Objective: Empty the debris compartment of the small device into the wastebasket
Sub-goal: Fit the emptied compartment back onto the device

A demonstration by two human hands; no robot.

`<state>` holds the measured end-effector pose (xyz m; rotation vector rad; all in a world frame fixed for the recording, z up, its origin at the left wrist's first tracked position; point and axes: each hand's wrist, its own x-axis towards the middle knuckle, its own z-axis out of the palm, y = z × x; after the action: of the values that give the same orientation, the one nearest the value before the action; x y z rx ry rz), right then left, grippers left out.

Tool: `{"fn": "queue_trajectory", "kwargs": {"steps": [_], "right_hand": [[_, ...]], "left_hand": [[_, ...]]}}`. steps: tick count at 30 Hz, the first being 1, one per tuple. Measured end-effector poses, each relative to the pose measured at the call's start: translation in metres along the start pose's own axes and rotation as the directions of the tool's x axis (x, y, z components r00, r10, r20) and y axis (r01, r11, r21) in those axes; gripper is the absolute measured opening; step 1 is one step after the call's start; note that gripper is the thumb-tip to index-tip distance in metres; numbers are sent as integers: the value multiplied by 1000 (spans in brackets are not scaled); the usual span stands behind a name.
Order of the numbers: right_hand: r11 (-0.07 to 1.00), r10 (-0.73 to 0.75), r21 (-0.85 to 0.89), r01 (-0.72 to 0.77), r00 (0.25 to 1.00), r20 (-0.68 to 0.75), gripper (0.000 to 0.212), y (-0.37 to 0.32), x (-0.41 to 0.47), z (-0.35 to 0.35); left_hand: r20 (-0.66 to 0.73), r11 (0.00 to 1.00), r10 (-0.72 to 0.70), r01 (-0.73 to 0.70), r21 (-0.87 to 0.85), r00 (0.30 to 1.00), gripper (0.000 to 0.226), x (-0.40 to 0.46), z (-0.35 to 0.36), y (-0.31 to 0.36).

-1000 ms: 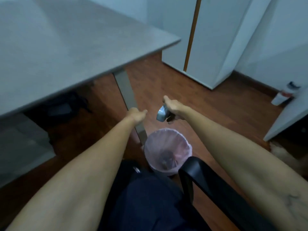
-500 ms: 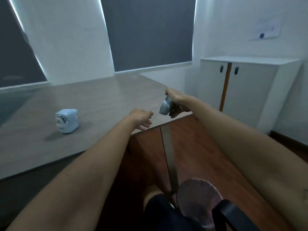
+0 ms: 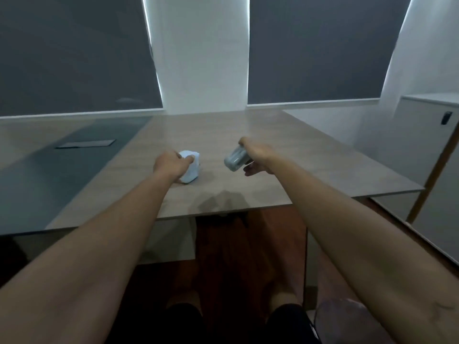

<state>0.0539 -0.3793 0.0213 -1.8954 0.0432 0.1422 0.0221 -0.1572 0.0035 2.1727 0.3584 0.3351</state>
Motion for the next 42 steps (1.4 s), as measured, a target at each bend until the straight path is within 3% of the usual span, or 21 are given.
{"fn": "queue_trajectory", "kwargs": {"steps": [3, 9, 14, 20, 24, 27, 36, 42], "right_hand": [[998, -55, 1, 55, 998, -18, 51, 6, 17, 23], [985, -172, -35, 170, 983, -65, 44, 24, 52, 47], [977, -214, -32, 211, 971, -104, 47, 40, 80, 55], [965, -105, 228, 127, 989, -105, 49, 43, 114, 61], [927, 9, 376, 11, 999, -51, 48, 38, 120, 67], [892, 46, 449, -42, 999, 2, 42, 34, 118, 72], [910, 20, 410, -57, 995, 96, 55, 33, 111, 79], [895, -40, 445, -24, 990, 135, 53, 27, 101, 80]], "left_hand": [[-95, 998, -57, 58, 7, 994, 40, 3, -7, -17], [-140, 996, -69, 75, 43, 988, 76, 30, 18, -36], [-163, 997, -60, 50, -64, 985, 79, 58, 42, -41], [-242, 982, -111, 68, -179, 964, 70, 78, 57, -40], [-184, 924, -266, 195, -330, 946, 67, 93, 56, -44], [-101, 872, -306, 236, -430, 947, 69, 99, 56, -52], [1, 835, -231, 198, -513, 973, 60, 90, 48, -41], [-16, 863, -175, 145, -484, 984, 75, 82, 39, -32]]}}
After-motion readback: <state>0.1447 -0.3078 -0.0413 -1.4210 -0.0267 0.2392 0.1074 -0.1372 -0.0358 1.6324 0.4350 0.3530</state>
